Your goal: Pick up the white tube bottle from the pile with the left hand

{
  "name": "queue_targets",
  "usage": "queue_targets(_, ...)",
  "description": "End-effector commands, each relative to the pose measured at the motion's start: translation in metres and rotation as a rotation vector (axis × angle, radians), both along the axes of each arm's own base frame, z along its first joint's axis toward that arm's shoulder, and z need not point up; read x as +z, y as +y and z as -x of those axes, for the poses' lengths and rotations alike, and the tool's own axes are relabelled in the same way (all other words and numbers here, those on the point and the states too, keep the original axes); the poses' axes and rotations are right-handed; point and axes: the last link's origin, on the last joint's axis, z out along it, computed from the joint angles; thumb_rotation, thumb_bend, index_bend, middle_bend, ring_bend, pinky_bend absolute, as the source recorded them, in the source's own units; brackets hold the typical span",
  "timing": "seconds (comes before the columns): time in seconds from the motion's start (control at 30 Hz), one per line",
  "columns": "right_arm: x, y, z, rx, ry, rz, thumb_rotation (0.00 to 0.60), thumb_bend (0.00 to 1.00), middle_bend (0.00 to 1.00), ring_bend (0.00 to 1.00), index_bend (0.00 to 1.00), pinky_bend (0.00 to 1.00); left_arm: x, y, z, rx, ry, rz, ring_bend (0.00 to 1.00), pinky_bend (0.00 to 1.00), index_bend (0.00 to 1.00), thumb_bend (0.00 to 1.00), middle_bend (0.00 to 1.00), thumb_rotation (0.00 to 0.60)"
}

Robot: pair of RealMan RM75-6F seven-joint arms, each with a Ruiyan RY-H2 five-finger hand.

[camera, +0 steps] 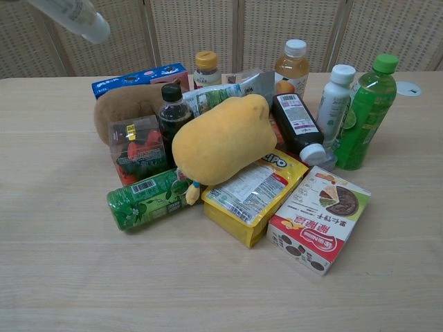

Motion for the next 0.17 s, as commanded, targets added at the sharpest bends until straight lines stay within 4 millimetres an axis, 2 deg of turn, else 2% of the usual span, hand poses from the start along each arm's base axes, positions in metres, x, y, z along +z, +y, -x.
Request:
queue_targets(0.03, 0.0003, 0.0001, 0.0, 0.0, 0.001, 0.001, 0.6, 0.0, 0.0, 0.0, 0.0, 0.0, 0.0043, 0.0014, -0.0087, -0.011, -0.002, -0.011, 0.7, 0.66, 0.89, 0.0, 0.76, 0.6)
queue_targets(0.17, 0.0001, 0.0, -0.0001, 0.001, 0.001, 0.0, 0.6, 0.0, 0.0, 0.0, 0.0, 0.0, 0.0047, 0.0014, -0.0144, -0.02, -0.004, -0.014, 0.7, 0.66, 0.89, 0.0, 0.76, 0.6)
